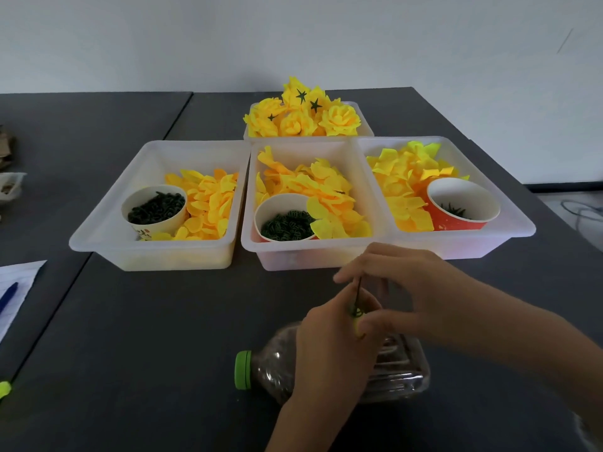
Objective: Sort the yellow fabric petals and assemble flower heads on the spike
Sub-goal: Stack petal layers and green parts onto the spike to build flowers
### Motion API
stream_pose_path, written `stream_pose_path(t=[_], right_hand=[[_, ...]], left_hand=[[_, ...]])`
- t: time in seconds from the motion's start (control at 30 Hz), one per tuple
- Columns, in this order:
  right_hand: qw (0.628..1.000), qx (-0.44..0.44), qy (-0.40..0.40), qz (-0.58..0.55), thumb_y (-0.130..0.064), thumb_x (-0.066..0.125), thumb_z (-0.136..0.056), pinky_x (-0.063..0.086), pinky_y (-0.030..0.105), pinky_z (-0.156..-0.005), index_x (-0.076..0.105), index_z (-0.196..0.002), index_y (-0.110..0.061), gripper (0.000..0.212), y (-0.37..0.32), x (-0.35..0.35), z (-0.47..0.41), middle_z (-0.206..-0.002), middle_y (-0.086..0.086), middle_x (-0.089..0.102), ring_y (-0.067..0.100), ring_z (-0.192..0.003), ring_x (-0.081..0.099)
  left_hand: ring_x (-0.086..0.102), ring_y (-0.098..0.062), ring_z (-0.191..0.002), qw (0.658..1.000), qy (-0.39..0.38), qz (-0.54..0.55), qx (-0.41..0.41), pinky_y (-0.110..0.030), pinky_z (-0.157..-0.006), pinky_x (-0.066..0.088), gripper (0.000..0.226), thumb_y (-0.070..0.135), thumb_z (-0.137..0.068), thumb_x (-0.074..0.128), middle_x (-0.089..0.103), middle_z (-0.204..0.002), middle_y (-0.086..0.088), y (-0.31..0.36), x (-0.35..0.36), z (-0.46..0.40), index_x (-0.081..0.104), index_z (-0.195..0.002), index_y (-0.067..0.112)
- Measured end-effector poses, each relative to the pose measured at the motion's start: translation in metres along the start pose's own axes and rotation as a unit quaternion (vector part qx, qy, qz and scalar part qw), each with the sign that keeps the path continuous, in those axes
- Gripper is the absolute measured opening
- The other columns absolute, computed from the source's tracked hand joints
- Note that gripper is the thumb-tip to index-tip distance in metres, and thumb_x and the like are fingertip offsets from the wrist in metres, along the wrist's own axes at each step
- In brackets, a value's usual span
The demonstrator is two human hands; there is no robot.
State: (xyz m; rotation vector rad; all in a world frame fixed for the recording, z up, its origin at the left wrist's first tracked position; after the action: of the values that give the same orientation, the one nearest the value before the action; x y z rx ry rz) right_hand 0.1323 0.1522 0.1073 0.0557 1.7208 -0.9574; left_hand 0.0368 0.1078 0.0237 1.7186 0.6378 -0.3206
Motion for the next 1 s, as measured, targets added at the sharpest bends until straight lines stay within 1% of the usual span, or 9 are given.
stream_pose_path(t=[0.1,0.2,0.33,0.47,0.53,0.67,0.73,0.8,1.0], right_hand=[[0.998,-0.012,0.058,-0.026,-0.043,0.070,-0.081,0.047,0.016,-0.071,0.063,-0.103,-0.034,0.025,-0.005,-0.006,0.001,-0.093,-0.018,0.060,0.007,-0.085,0.058],[0.997,-0.006,0.062,-0.052,-0.028,0.070,-0.084,0.049,0.015,-0.069,0.066,-0.084,-0.029,0.004,-0.009,0.001,-0.002,-0.082,-0.018,0.065,0.003,-0.082,0.063],[0.995,0.056,0.051,-0.072,-0.027,0.069,-0.082,0.050,0.020,-0.072,0.065,-0.076,-0.023,0.009,0.002,0.018,-0.003,-0.078,-0.016,0.066,0.002,-0.080,0.062],[0.993,0.064,0.042,-0.092,-0.024,0.070,-0.082,0.049,0.017,-0.073,0.063,-0.074,-0.021,0.011,0.006,0.021,-0.003,-0.077,-0.017,0.066,0.002,-0.080,0.062],[0.991,0.066,0.034,-0.110,-0.022,0.069,-0.083,0.048,0.015,-0.073,0.064,-0.075,-0.020,0.010,0.008,0.023,-0.002,-0.078,-0.019,0.066,0.001,-0.082,0.062],[0.986,0.065,0.038,-0.149,-0.020,0.068,-0.084,0.050,0.019,-0.073,0.065,-0.077,-0.020,0.007,0.014,0.029,0.002,-0.079,-0.015,0.066,0.004,-0.082,0.063],[0.984,0.063,0.040,-0.164,-0.021,0.068,-0.084,0.051,0.018,-0.072,0.065,-0.078,-0.021,0.007,0.016,0.033,0.004,-0.078,-0.014,0.066,0.005,-0.080,0.063],[0.982,0.064,0.043,-0.171,-0.022,0.068,-0.084,0.051,0.017,-0.071,0.065,-0.078,-0.021,0.007,0.017,0.035,0.004,-0.078,-0.016,0.066,0.004,-0.078,0.063],[0.983,0.053,0.049,-0.168,-0.024,0.069,-0.084,0.053,0.027,-0.069,0.064,-0.080,-0.022,0.007,0.021,0.039,0.004,-0.078,-0.013,0.065,0.009,-0.076,0.061]], left_hand=[[0.060,0.010,-0.076,1.000,0.002,-0.012,0.005,-0.010,-0.059,0.044,0.013,0.044,-0.080,0.060,0.060,-0.083,0.035,0.000,0.001,0.000,0.050,-0.089,0.042],[0.056,0.017,-0.080,1.000,0.009,-0.027,0.010,-0.005,-0.059,0.043,0.033,0.039,-0.081,0.065,0.057,-0.084,0.042,0.001,0.001,-0.001,0.045,-0.105,0.050],[0.060,0.002,-0.076,0.999,0.010,-0.025,-0.023,-0.022,-0.059,0.052,0.023,0.048,-0.077,0.058,0.062,-0.082,0.021,-0.005,0.002,0.000,0.042,-0.093,0.042],[0.055,0.010,-0.070,0.997,0.000,-0.077,0.008,-0.009,-0.052,0.039,0.023,0.038,-0.079,0.061,0.049,-0.063,0.025,-0.004,0.006,-0.004,0.039,-0.079,0.044],[0.048,0.007,-0.061,0.997,-0.005,-0.081,-0.004,-0.010,-0.056,0.037,0.016,0.036,-0.079,0.066,0.043,-0.061,0.025,-0.004,0.007,-0.004,0.050,-0.080,0.038],[0.058,-0.004,-0.071,0.998,-0.004,-0.027,-0.050,-0.018,-0.063,0.050,0.021,0.044,-0.066,0.057,0.059,-0.074,0.016,-0.009,0.003,0.003,0.056,-0.082,0.031],[0.047,-0.004,-0.075,0.993,-0.056,-0.105,-0.028,-0.012,-0.065,0.036,0.018,0.046,-0.076,0.057,0.046,-0.073,0.019,-0.006,0.002,-0.001,0.045,-0.079,0.033],[0.036,-0.003,-0.080,0.980,-0.088,-0.177,-0.024,-0.019,-0.068,0.029,0.020,0.054,-0.083,0.053,0.035,-0.077,0.021,-0.006,-0.003,-0.005,0.045,-0.087,0.037],[0.033,0.003,-0.081,0.976,-0.093,-0.194,-0.015,-0.010,-0.067,0.019,0.030,0.064,-0.077,0.051,0.037,-0.085,0.024,-0.010,-0.003,-0.003,0.046,-0.096,0.041]])
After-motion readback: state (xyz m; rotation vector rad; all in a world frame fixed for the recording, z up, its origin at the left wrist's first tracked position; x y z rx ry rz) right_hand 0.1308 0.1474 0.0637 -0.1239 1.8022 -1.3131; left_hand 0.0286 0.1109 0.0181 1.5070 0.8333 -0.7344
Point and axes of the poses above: each hand's wrist, its own z-axis away from the middle knuckle, its own x-axis out of the palm, y = z × x, the point moved 5 cm from there along -z, towards the middle knuckle
